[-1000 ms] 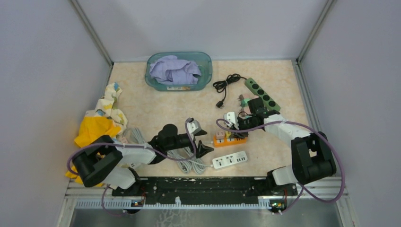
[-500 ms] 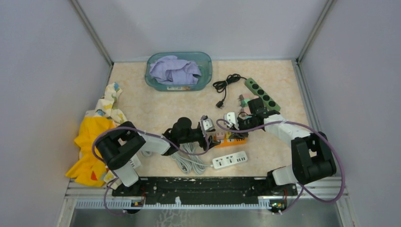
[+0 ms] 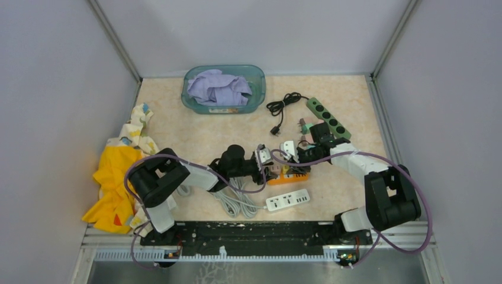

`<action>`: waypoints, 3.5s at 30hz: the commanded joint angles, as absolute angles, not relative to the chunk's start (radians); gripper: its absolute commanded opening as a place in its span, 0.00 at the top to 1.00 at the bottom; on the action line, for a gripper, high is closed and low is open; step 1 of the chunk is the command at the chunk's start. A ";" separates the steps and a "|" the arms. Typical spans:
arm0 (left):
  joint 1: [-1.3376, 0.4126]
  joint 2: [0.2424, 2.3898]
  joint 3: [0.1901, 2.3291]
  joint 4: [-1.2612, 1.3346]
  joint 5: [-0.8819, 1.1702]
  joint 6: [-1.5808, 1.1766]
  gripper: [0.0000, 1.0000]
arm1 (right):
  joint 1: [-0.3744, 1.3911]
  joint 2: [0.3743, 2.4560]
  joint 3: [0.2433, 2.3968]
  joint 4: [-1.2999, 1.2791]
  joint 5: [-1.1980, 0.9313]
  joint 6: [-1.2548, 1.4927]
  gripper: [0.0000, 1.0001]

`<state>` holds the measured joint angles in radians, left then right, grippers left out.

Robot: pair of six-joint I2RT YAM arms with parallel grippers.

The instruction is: Pull the plug off the socket

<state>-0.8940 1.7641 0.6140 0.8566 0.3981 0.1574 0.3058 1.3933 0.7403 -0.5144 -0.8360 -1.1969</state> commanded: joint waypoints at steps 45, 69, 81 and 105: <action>-0.889 1.846 0.530 0.941 0.445 0.259 0.99 | 0.306 1.384 0.787 -0.598 -0.926 -1.310 1.00; -0.888 1.847 0.501 0.961 0.431 0.255 0.99 | 0.352 1.368 0.775 -0.600 -0.982 -1.334 1.00; -0.888 1.828 0.514 0.960 0.436 0.196 0.96 | 0.226 1.320 0.911 -0.793 -1.019 -1.340 1.00; -0.888 1.755 0.522 0.911 0.433 0.115 0.78 | -0.018 1.359 0.817 -0.075 -0.174 -0.414 0.82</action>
